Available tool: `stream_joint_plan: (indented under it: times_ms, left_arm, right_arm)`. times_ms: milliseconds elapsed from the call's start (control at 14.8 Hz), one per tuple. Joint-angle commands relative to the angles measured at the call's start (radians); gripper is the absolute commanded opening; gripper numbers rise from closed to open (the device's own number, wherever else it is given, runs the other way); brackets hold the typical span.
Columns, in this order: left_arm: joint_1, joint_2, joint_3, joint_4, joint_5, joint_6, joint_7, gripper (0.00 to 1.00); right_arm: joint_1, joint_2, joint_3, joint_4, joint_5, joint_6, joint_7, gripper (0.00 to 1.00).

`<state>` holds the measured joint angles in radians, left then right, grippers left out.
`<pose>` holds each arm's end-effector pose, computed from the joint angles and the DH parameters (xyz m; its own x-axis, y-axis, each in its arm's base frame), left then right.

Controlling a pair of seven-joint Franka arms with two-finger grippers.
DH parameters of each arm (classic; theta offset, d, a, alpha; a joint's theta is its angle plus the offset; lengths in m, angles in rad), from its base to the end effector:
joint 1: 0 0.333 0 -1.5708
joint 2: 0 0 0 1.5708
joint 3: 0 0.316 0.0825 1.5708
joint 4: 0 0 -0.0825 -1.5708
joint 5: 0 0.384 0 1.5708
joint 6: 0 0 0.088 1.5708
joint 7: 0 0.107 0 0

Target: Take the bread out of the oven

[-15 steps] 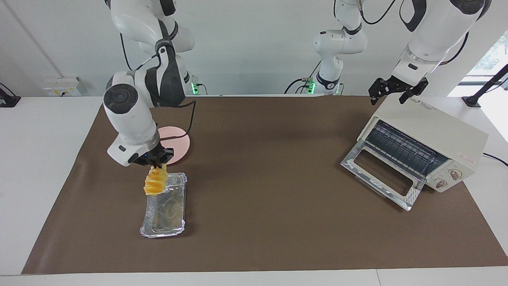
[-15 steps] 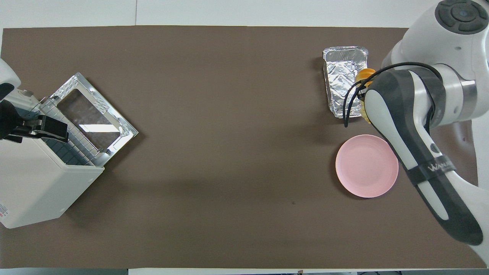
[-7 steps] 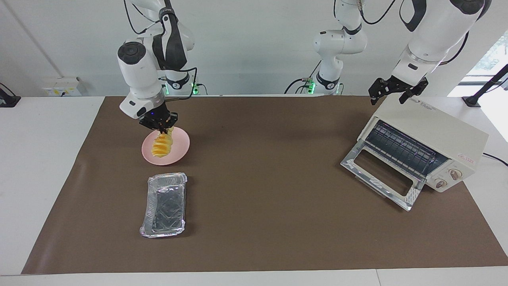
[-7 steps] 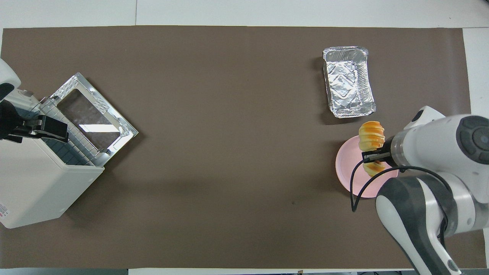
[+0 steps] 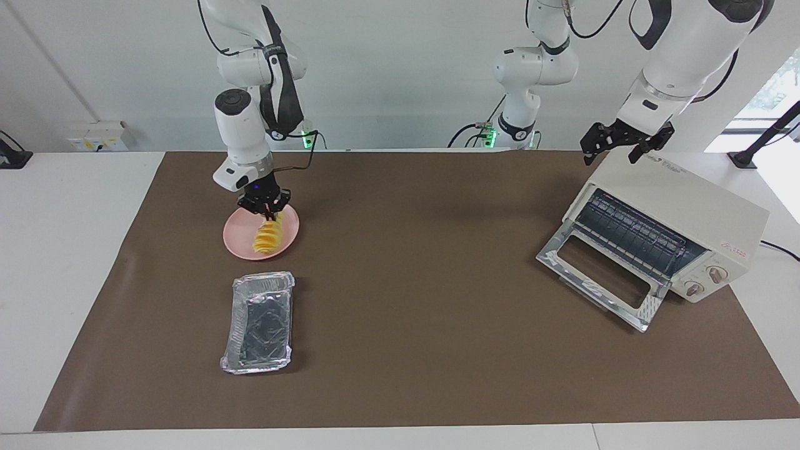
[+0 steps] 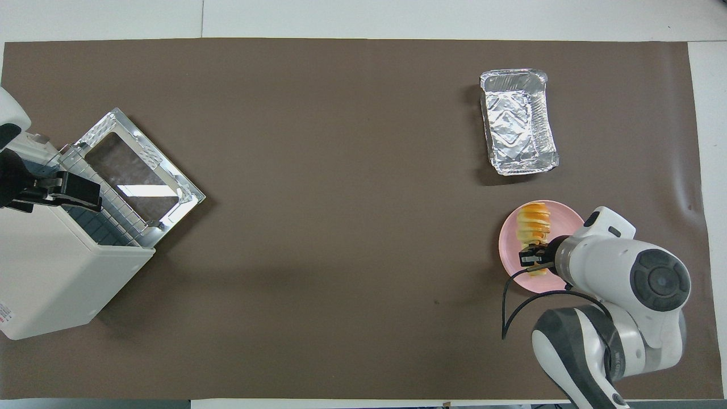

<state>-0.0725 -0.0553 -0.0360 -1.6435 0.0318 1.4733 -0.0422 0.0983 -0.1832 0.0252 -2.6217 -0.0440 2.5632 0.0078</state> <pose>0.5227 -0.0538 0.6125 0.9916 -0.0622 -0.1131 -0.0669 -0.9970 -0.0386 0.4320 0.0541 0.3239 0.9807 0.1512 0.1239 0.1483 -0.9884 0.0321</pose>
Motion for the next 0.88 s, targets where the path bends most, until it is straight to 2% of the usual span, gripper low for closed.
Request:
stream_joint_plan:
  times_ms: [0, 67, 135, 202, 270, 405, 675, 810]
  left_arm:
    - [0.000, -0.031, 0.004, -0.033, -0.015, 0.016, 0.002, 1.00]
    - [0.000, -0.031, 0.004, -0.033, -0.015, 0.018, 0.002, 1.00]
    - [0.000, -0.031, 0.004, -0.033, -0.015, 0.018, 0.002, 1.00]
    - [0.000, -0.031, 0.004, -0.033, -0.015, 0.018, 0.002, 1.00]
    - [0.000, -0.031, 0.004, -0.033, -0.015, 0.018, 0.002, 1.00]
    - [0.000, -0.031, 0.004, -0.033, -0.015, 0.018, 0.002, 1.00]
    - [0.000, -0.031, 0.004, -0.033, -0.015, 0.018, 0.002, 1.00]
    - [0.000, -0.031, 0.004, -0.033, -0.015, 0.016, 0.002, 1.00]
  right_arm:
    - [-0.009, 0.059, 0.006, 0.014, 0.013, 0.061, 0.009, 0.00]
    - [-0.009, 0.059, 0.006, 0.017, 0.013, 0.057, 0.012, 0.00]
    - [-0.015, 0.060, 0.006, 0.020, 0.013, 0.054, 0.014, 0.23]
    - [-0.017, 0.061, 0.006, 0.023, 0.013, 0.049, 0.011, 0.99]
    - [-0.017, 0.061, 0.006, 0.046, 0.013, 0.025, 0.003, 1.00]
    - [-0.011, 0.057, 0.006, 0.122, 0.013, -0.126, 0.004, 1.00]
    - [-0.020, 0.041, -0.001, 0.389, 0.013, -0.530, 0.004, 1.00]
    - [-0.034, 0.041, -0.005, 0.512, 0.016, -0.648, 0.007, 1.00]
